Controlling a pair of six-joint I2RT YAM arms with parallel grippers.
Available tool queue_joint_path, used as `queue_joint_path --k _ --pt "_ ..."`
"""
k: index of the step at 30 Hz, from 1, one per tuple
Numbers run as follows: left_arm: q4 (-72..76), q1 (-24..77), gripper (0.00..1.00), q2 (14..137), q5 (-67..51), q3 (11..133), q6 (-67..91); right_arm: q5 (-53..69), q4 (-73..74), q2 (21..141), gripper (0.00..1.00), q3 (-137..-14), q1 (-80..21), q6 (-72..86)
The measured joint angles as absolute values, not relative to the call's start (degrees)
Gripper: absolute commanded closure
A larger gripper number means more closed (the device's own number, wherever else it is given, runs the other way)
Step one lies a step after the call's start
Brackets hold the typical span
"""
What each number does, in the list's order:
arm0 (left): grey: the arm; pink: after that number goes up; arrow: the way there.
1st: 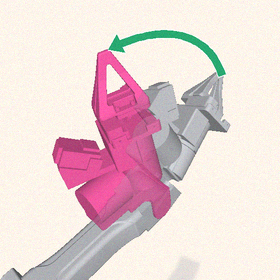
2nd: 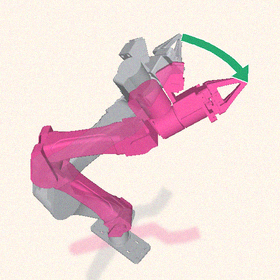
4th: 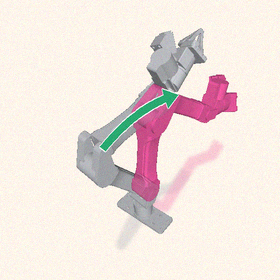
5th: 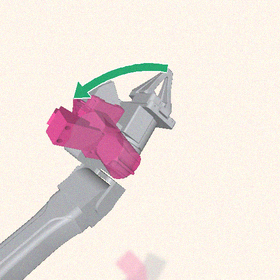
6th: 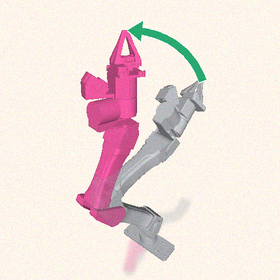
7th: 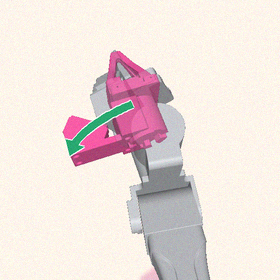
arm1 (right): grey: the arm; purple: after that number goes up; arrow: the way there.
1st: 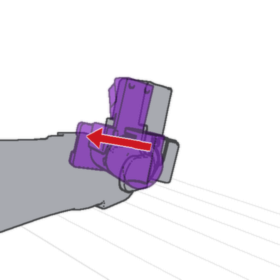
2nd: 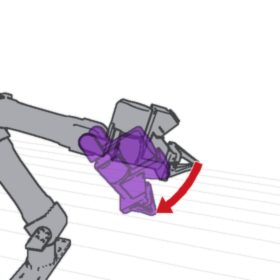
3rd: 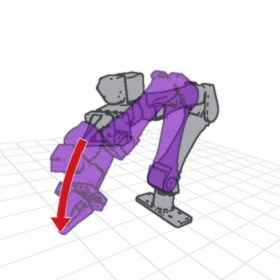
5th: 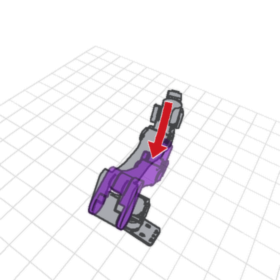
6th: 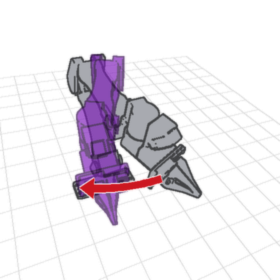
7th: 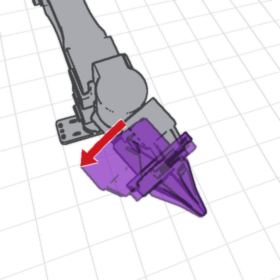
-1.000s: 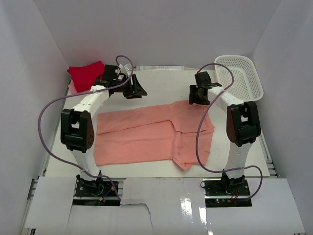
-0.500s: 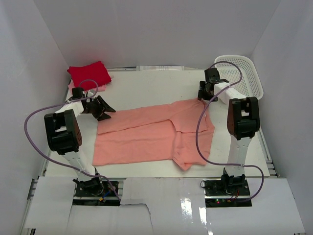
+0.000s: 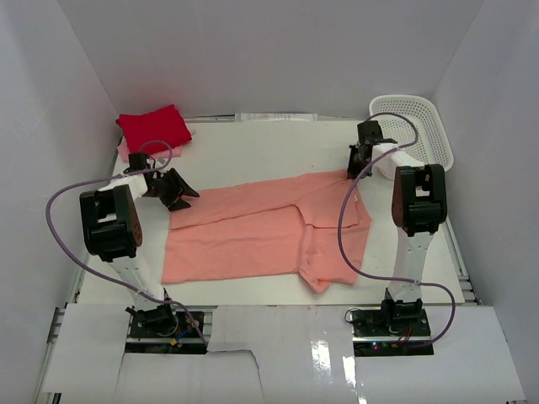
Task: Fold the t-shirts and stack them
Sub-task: Fold the flattened tshirt in 1/3 of the way
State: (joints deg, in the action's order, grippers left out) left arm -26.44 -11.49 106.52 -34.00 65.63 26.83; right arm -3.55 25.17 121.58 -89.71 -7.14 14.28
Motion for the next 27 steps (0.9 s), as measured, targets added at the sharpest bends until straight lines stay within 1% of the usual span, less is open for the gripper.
queue_joint_path --k 10,20,25,27 --pt "-25.3 -13.5 0.41 111.4 -37.1 66.8 28.5 -2.6 24.8 121.3 0.92 -89.0 -5.1 16.0" --pt "-25.3 -16.6 0.42 112.6 -39.9 67.1 30.3 -3.9 25.2 121.1 0.92 -89.0 -5.0 16.4" --pt "-27.0 -16.5 0.43 114.2 -39.1 70.1 30.5 -2.8 25.9 121.4 0.92 -89.9 -4.8 16.2" --pt "-28.1 -16.4 0.43 116.0 -38.4 73.2 30.5 -2.1 27.8 123.0 0.92 -93.0 -4.6 16.2"
